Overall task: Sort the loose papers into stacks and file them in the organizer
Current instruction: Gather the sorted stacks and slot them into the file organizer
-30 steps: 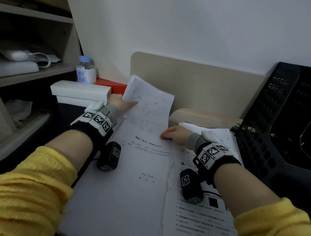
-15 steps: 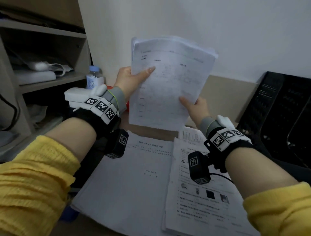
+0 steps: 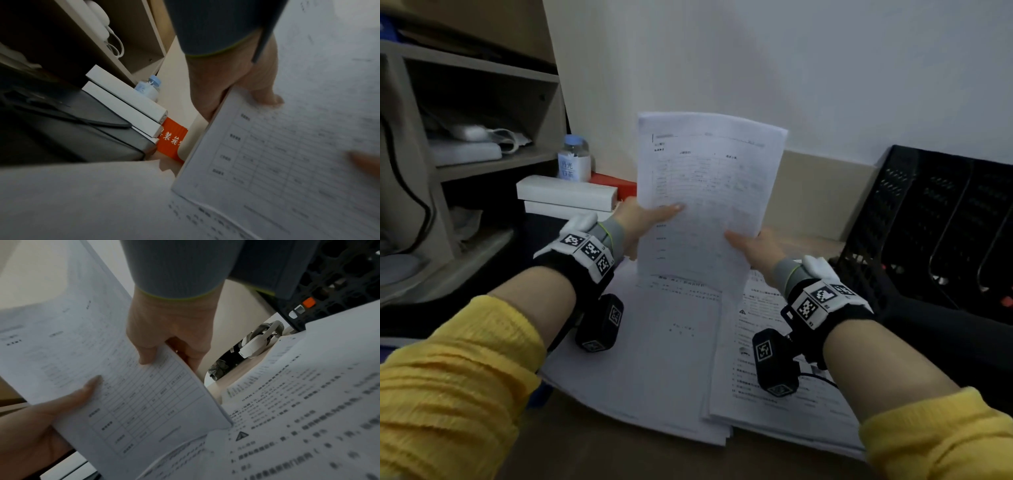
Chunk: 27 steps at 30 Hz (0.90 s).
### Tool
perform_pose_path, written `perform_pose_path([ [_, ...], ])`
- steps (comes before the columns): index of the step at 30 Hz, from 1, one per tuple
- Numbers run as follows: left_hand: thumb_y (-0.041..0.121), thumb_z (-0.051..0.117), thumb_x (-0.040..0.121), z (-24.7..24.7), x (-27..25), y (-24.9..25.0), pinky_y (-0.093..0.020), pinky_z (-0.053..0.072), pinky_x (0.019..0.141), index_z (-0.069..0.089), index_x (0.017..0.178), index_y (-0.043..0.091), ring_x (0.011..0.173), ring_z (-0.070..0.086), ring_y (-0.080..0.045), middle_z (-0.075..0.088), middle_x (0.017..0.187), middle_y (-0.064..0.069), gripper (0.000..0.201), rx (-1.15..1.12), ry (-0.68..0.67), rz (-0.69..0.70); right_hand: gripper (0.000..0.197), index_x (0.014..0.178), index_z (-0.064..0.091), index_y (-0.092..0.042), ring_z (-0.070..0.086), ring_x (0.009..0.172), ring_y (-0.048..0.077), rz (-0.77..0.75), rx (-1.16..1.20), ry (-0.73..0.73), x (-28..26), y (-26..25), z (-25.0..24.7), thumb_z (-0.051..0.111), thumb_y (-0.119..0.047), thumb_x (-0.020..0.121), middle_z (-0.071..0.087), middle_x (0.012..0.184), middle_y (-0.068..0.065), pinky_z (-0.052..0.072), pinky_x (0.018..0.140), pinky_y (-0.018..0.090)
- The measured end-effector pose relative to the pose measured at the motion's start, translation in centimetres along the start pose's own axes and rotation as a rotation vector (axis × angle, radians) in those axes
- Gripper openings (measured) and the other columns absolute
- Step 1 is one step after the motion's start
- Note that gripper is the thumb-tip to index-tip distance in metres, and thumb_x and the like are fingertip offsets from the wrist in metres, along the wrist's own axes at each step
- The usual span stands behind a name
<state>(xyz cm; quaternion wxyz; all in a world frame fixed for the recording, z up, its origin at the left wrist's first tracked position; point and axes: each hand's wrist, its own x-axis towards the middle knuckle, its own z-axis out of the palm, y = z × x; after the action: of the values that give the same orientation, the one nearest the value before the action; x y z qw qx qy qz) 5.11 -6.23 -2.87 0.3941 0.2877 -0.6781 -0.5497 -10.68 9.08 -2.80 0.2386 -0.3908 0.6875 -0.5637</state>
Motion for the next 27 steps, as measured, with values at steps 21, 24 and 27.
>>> perform_pose_path([
  [21, 0.058, 0.046, 0.093, 23.7, -10.5, 12.1, -0.044, 0.019, 0.119, 0.007, 0.153, 0.039, 0.147, 0.019, -0.015, 0.016, 0.161, 0.006, 0.073, -0.045, -0.509, 0.24, 0.021, 0.1, 0.066, -0.011, 0.057, 0.085, 0.023, -0.258, -0.235, 0.733, -11.1, -4.7, -15.4, 0.047, -0.016, 0.094, 0.062, 0.087, 0.005, 0.043, 0.075, 0.028],
  [24, 0.062, 0.032, 0.095, 27.0, -13.2, 14.2, -0.043, 0.025, 0.113, 0.018, 0.15, 0.045, 0.143, 0.027, -0.012, 0.027, 0.156, 0.016, 0.059, -0.12, -0.668, 0.204, 0.023, 0.098, 0.063, -0.02, 0.053, 0.083, 0.022, -0.295, -0.307, 0.816, -12.6, -4.9, -16.8, 0.04, -0.026, 0.096, 0.057, 0.085, 0.0, 0.042, 0.074, 0.033],
  [27, 0.061, 0.026, 0.097, 28.9, -14.4, 15.5, -0.041, 0.03, 0.102, 0.031, 0.146, 0.044, 0.136, 0.038, -0.009, 0.04, 0.149, 0.017, 0.052, -0.18, -0.741, 0.193, 0.027, 0.11, 0.061, -0.024, 0.058, 0.083, 0.02, -0.276, -0.314, 0.895, -13.4, -4.7, -17.9, 0.04, -0.028, 0.095, 0.064, 0.091, 0.0, 0.043, 0.072, 0.029],
])
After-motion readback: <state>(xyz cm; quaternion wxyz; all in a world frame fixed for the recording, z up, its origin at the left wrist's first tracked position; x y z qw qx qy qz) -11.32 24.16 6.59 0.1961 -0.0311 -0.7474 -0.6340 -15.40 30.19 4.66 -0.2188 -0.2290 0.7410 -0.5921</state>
